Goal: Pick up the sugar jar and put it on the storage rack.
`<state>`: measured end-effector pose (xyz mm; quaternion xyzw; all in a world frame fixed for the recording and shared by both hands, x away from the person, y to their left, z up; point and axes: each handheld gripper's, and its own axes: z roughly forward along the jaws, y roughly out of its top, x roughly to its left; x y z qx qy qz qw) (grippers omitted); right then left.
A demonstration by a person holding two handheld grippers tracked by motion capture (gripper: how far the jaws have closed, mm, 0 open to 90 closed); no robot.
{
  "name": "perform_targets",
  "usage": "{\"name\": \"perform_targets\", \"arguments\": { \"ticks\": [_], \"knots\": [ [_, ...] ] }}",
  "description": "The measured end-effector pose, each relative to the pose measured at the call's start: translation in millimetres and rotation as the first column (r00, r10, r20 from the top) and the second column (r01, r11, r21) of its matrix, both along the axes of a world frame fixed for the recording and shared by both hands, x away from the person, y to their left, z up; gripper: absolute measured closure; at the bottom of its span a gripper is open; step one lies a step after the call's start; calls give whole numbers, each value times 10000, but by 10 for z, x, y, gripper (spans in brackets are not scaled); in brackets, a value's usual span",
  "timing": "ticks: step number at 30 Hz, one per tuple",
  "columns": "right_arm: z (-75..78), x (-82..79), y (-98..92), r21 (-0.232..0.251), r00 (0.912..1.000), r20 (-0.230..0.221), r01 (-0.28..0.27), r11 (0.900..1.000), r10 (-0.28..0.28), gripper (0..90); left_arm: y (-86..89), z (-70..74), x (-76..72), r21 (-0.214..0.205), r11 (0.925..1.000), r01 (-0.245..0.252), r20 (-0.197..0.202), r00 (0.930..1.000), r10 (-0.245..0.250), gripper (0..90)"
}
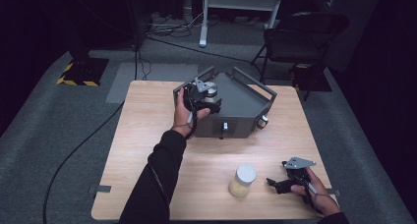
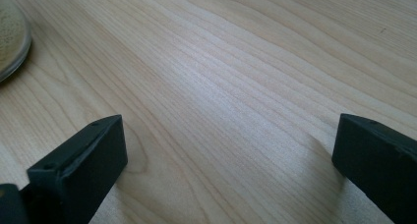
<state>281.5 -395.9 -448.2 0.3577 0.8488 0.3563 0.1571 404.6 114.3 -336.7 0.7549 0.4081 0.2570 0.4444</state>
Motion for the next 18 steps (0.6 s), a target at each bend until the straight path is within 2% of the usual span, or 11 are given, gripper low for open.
{"name": "perform_targets", "arguments": {
  "ticks": [9,11,15,18],
  "knots": [
    [0,0,0,-5,10000,2,-3,10000,3,0,25,20,-161,175,9998,-116,626,9980,105,38],
    [0,0,0,-4,10000,1,-2,10000,2,0,37,30,-205,258,9997,-26,763,9971,6,35],
    [0,0,0,-2,10000,1,0,10000,0,0,33,53,-305,708,9974,169,1068,9940,-244,28],
    [1,0,0,-2,10000,-2,1,10000,-1,0,61,62,-365,691,9970,343,1167,9923,-422,27]
  ]
}}
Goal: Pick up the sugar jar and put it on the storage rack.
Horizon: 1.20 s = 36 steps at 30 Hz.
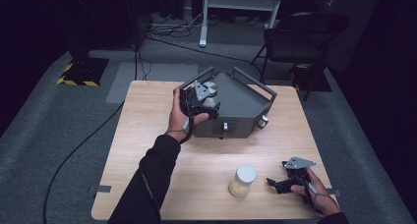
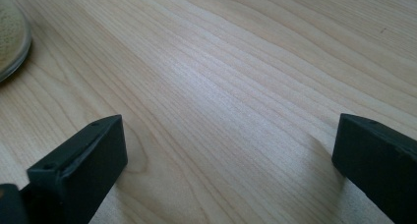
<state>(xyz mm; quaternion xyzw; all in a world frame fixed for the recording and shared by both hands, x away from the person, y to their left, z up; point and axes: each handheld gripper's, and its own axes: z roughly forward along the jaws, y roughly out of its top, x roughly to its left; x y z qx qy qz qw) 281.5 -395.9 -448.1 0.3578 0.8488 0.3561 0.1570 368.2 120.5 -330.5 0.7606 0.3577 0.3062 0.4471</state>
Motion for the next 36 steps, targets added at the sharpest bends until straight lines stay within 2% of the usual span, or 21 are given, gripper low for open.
{"name": "perform_targets", "arguments": {
  "ticks": [8,17,23,32,36],
  "knots": [
    [0,0,0,-1,10000,0,-1,10000,1,0,2,0,-141,163,9996,238,216,9995,-241,27],
    [0,0,0,-1,10000,2,-4,10000,4,0,18,-47,-283,573,9971,497,400,9978,-520,27],
    [0,0,0,0,10000,2,-3,10000,3,0,43,-98,-402,1004,9925,691,529,9958,-746,21],
    [0,0,0,-1,10000,1,-2,10000,2,0,66,-180,-549,1295,9862,1031,486,9927,-1101,21],
    [0,0,0,0,10000,3,-2,10000,2,0,65,-228,-608,1587,9797,1227,464,9902,-1315,21]
  ]
}}
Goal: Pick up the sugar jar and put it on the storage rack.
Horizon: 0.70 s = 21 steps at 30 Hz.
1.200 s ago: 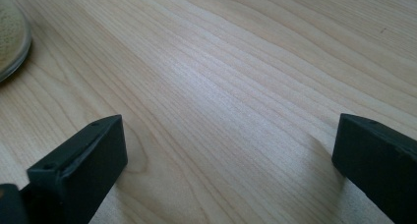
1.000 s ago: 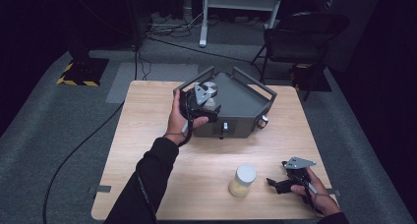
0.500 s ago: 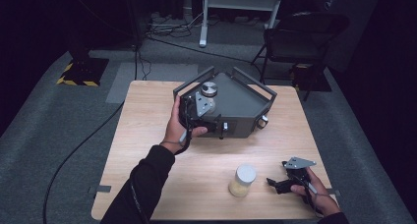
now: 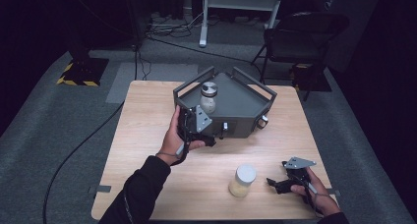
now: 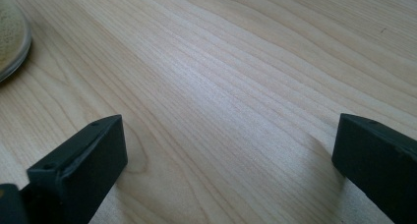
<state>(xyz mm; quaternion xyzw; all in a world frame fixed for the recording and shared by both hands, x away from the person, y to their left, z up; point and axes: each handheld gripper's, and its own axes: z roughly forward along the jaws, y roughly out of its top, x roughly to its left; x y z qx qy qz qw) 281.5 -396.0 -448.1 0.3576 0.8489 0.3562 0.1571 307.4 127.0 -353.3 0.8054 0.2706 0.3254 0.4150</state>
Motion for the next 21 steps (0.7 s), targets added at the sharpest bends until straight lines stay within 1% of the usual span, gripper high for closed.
{"name": "perform_targets", "arguments": {
  "ticks": [4,9,14,17,21],
  "knots": [
    [0,0,0,-1,10000,1,-1,10000,1,0,6,-49,-49,233,9995,204,-49,9998,-203,21],
    [0,0,0,-1,10000,-1,0,10000,0,0,20,-111,-93,344,9988,339,-169,9993,-334,21],
    [0,0,0,-2,10000,0,-1,10000,1,0,38,-180,-130,499,9980,380,-284,9989,-366,21],
    [0,0,0,-1,10000,0,0,10000,0,0,53,-234,-159,524,9979,393,-364,9986,-374,21],
    [0,0,0,-1,10000,0,0,10000,0,0,89,-295,-187,624,9968,503,-549,9974,-469,21]
  ]
}}
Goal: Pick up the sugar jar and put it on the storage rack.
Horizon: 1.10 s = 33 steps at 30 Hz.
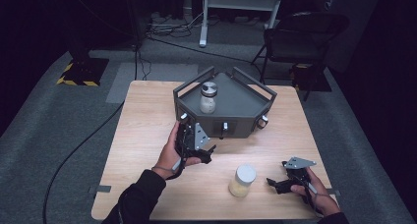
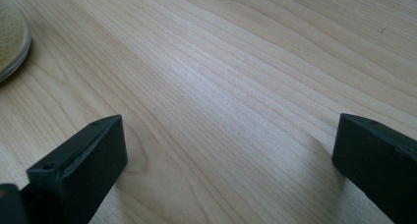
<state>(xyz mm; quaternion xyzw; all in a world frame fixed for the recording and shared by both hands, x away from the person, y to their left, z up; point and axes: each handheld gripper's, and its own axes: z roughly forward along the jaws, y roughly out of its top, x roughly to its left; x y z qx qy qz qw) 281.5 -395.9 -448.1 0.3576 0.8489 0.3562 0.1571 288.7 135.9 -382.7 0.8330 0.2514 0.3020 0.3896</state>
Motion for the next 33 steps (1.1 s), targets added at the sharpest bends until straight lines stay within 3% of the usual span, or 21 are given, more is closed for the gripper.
{"name": "perform_targets", "arguments": {
  "ticks": [14,19,29,33],
  "knots": [
    [0,0,0,-1,10000,0,0,10000,0,0,156,-227,-85,130,9999,-95,-621,9980,103,21],
    [0,0,0,-1,10000,-1,0,10000,0,0,188,-291,-109,368,9992,-120,-836,9964,151,21],
    [0,0,0,-3,10000,1,-1,10000,1,0,258,-391,-190,518,9984,-219,-890,9957,265,23],
    [0,0,0,-1,10000,2,-2,10000,2,0,291,-445,-222,588,9980,-243,-1191,9924,312,23]
  ]
}}
